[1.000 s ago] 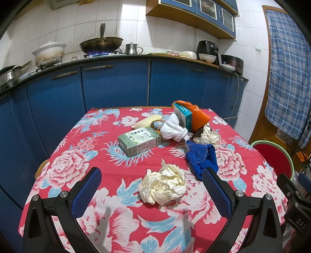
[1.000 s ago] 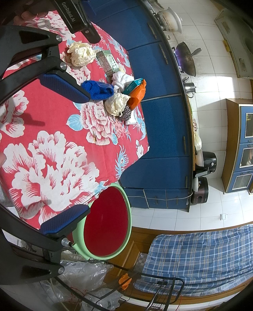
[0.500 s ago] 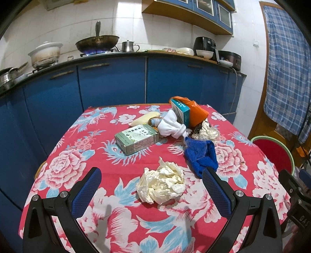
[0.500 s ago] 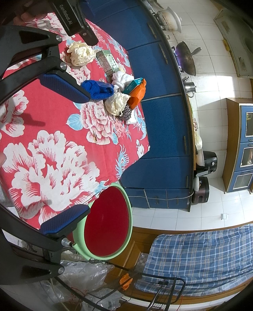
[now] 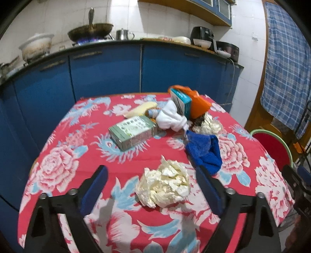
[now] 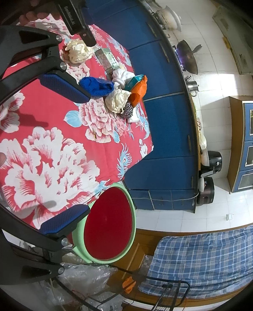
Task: Collect trash
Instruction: 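Close the left gripper on the crumpled cream tissue while the right gripper grasps the blue cloth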
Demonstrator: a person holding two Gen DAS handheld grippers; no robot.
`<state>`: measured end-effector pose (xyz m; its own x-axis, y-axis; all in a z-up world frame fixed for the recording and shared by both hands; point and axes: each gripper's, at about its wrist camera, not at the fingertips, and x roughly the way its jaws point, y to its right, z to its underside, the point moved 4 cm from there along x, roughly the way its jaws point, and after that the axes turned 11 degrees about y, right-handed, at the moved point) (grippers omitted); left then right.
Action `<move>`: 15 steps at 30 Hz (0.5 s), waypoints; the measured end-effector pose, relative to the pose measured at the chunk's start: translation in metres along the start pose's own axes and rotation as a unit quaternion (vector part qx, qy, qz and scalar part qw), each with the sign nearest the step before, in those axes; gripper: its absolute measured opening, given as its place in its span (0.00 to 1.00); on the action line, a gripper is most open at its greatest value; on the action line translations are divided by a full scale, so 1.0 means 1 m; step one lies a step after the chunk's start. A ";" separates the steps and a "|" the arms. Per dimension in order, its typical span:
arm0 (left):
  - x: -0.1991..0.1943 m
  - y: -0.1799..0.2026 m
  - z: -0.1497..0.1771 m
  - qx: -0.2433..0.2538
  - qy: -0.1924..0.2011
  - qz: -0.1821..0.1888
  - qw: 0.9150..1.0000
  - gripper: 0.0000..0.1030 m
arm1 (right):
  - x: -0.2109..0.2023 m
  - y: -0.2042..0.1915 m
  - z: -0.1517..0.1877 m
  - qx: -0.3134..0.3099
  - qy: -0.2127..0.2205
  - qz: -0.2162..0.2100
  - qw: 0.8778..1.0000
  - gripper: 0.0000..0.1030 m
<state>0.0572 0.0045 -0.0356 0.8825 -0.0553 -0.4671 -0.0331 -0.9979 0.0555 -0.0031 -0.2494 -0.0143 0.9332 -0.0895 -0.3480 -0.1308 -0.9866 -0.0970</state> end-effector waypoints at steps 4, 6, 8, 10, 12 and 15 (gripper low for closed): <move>0.013 0.005 0.010 -0.004 -0.034 0.021 0.999 0.71 | 0.004 -0.001 -0.003 0.002 -0.006 -0.007 1.000 0.99; 0.019 0.007 0.014 -0.010 -0.048 0.036 0.998 0.64 | 0.007 -0.001 -0.004 0.000 -0.011 -0.009 1.000 0.99; 0.024 0.010 0.016 -0.010 -0.056 0.042 0.998 0.63 | 0.010 -0.002 -0.006 -0.002 -0.015 -0.010 1.000 0.99; 0.025 0.013 0.016 0.001 -0.050 0.040 0.998 0.61 | 0.013 -0.003 -0.007 -0.003 -0.020 -0.013 1.000 0.99; 0.026 0.016 0.015 0.011 -0.047 0.042 0.998 0.58 | 0.016 -0.004 -0.008 -0.004 -0.024 -0.016 1.000 0.99; 0.027 0.017 0.014 0.023 -0.046 0.039 0.998 0.58 | 0.020 -0.007 -0.010 -0.007 -0.028 -0.023 0.999 0.99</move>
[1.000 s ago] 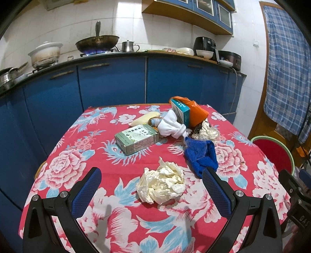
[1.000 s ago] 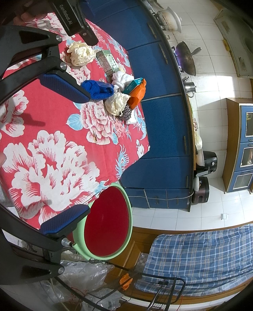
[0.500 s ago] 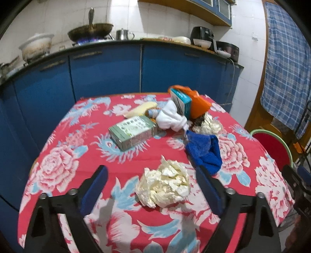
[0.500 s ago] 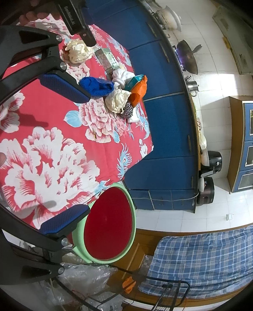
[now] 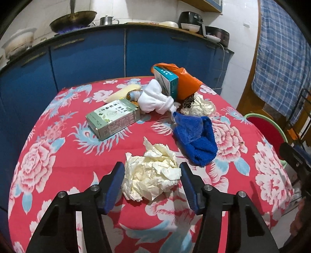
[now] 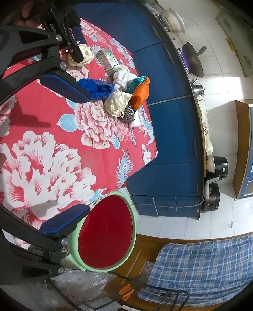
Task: Collect trash
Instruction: 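Close the left gripper on the crumpled cream tissue while the right gripper grasps the blue cloth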
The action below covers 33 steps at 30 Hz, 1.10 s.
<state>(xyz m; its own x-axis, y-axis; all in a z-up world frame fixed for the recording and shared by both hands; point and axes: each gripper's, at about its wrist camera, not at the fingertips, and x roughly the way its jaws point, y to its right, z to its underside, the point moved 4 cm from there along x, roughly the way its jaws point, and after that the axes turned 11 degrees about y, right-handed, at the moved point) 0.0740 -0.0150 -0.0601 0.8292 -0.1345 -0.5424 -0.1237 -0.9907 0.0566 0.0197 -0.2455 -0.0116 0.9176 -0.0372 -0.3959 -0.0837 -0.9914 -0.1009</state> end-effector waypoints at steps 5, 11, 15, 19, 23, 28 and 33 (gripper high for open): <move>0.003 0.001 -0.002 0.014 0.007 -0.004 1.000 0.60 | 0.010 -0.009 -0.002 -0.001 -0.011 -0.012 1.000 0.99; 0.009 0.002 -0.005 0.026 0.012 -0.002 1.000 0.56 | 0.021 -0.012 -0.002 0.007 -0.029 -0.024 0.999 0.99; 0.008 0.003 -0.009 0.032 0.021 0.004 0.999 0.47 | 0.028 -0.012 -0.002 0.008 -0.037 -0.022 0.999 0.99; 0.003 -0.001 -0.020 0.026 0.035 0.021 0.999 0.25 | 0.036 -0.015 -0.001 0.002 -0.048 -0.020 0.999 0.99; 0.005 -0.009 -0.027 0.007 0.028 0.038 0.999 0.25 | 0.044 -0.019 0.000 0.003 -0.058 -0.024 0.998 0.99; 0.004 -0.021 -0.032 -0.016 0.028 0.055 0.998 0.25 | 0.052 -0.034 0.000 -0.005 -0.068 -0.040 0.997 0.97; -0.003 -0.032 -0.048 -0.014 0.054 0.060 0.997 0.25 | 0.064 -0.050 0.005 -0.009 -0.093 -0.060 0.994 0.86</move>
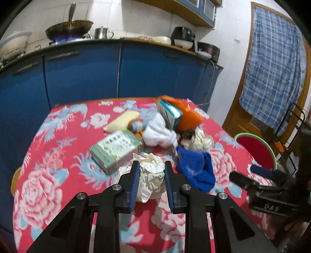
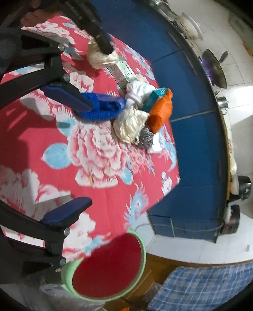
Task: Collect trash
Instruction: 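Close the left gripper on the crumpled cream tissue while the right gripper grasps the blue cloth, then carry the tissue in the left gripper and the cloth in the right gripper over the red bucket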
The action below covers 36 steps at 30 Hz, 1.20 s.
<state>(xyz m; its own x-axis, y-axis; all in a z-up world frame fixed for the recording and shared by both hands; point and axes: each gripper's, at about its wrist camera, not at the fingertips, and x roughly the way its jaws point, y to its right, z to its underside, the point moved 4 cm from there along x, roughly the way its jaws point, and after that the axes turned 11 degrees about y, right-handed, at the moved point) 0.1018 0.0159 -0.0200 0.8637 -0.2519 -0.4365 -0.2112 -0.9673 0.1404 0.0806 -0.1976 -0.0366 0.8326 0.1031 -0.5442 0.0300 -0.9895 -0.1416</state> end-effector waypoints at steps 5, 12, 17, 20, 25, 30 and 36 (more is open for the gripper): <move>0.005 -0.008 -0.011 0.026 0.009 -0.002 1.000 0.25 | 0.008 -0.014 -0.002 0.008 -0.008 -0.013 1.000 0.71; 0.015 -0.015 -0.009 0.015 0.005 0.005 1.000 0.25 | 0.026 -0.042 -0.002 0.001 -0.037 -0.056 0.998 0.57; 0.013 -0.014 -0.007 0.010 0.003 0.003 1.000 0.25 | 0.040 -0.054 0.006 -0.004 -0.069 -0.081 0.994 0.41; 0.011 -0.013 -0.008 0.011 0.006 0.001 1.000 0.25 | 0.044 -0.056 0.010 0.004 -0.082 -0.087 0.993 0.26; 0.004 -0.008 -0.010 0.005 0.007 0.004 1.000 0.25 | 0.038 -0.057 0.009 -0.004 -0.077 -0.102 0.992 0.07; -0.002 0.002 -0.015 0.014 0.012 -0.001 1.000 0.25 | 0.016 -0.056 -0.003 -0.015 -0.048 -0.116 0.992 0.06; -0.006 0.022 -0.024 0.017 0.010 0.021 1.000 0.25 | -0.015 -0.045 -0.028 -0.018 -0.002 -0.115 0.993 0.06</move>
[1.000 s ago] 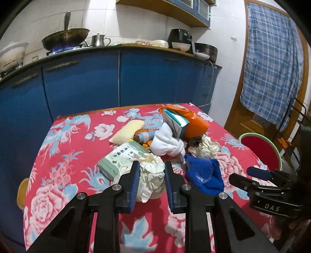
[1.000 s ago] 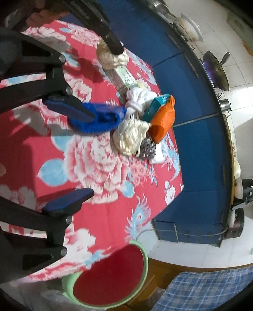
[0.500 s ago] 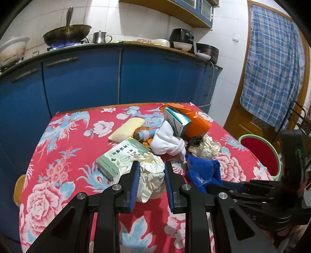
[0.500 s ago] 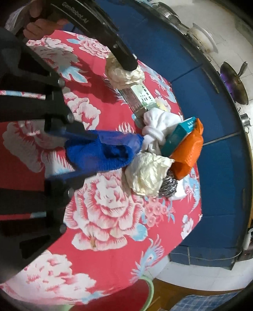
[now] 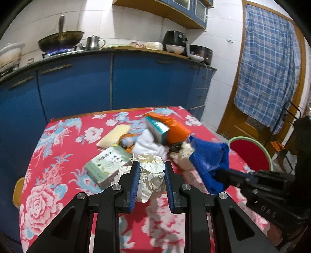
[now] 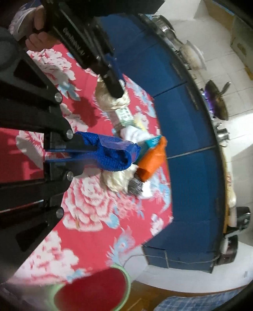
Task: Collect trash
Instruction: 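Carry the tissue in the left gripper and the cloth in the right gripper over the red bucket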
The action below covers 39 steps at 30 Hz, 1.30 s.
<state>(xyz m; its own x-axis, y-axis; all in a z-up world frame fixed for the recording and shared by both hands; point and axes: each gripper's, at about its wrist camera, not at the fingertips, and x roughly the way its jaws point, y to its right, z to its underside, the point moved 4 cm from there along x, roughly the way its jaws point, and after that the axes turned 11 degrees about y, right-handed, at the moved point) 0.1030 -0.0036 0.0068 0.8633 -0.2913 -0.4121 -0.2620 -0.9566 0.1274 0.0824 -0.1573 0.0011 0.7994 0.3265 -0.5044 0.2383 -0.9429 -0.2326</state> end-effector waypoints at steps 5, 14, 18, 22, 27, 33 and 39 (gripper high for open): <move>0.004 0.024 -0.011 0.000 -0.007 0.030 1.000 0.25 | -0.029 0.019 -0.022 0.008 0.030 0.015 0.999 0.06; 0.015 0.079 -0.033 0.032 0.000 0.072 0.997 0.25 | -0.073 0.065 -0.050 0.013 0.073 0.065 0.995 0.06; 0.023 0.110 -0.043 0.046 0.000 0.096 0.994 0.25 | -0.088 0.089 -0.056 0.021 0.085 0.090 0.992 0.06; 0.035 0.142 -0.049 0.056 -0.006 0.119 0.991 0.25 | -0.100 0.118 -0.057 0.036 0.091 0.116 0.988 0.06; 0.052 0.177 -0.050 0.063 -0.014 0.140 0.988 0.25 | -0.111 0.155 -0.052 0.057 0.092 0.144 0.984 0.06; 0.077 0.214 -0.044 0.065 -0.031 0.164 0.984 0.25 | -0.116 0.194 -0.036 0.083 0.081 0.177 0.977 0.06; 0.104 0.245 -0.027 0.072 -0.060 0.178 0.980 0.25 | -0.116 0.224 -0.019 0.102 0.068 0.210 0.970 0.06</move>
<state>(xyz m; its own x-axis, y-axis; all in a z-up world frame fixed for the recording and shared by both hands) 0.1403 -0.2678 0.0195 0.6514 -0.5961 -0.4694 -0.6022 -0.7826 0.1580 0.0535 -0.4080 0.0228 0.8710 -0.1081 -0.4792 -0.2269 -0.9537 -0.1973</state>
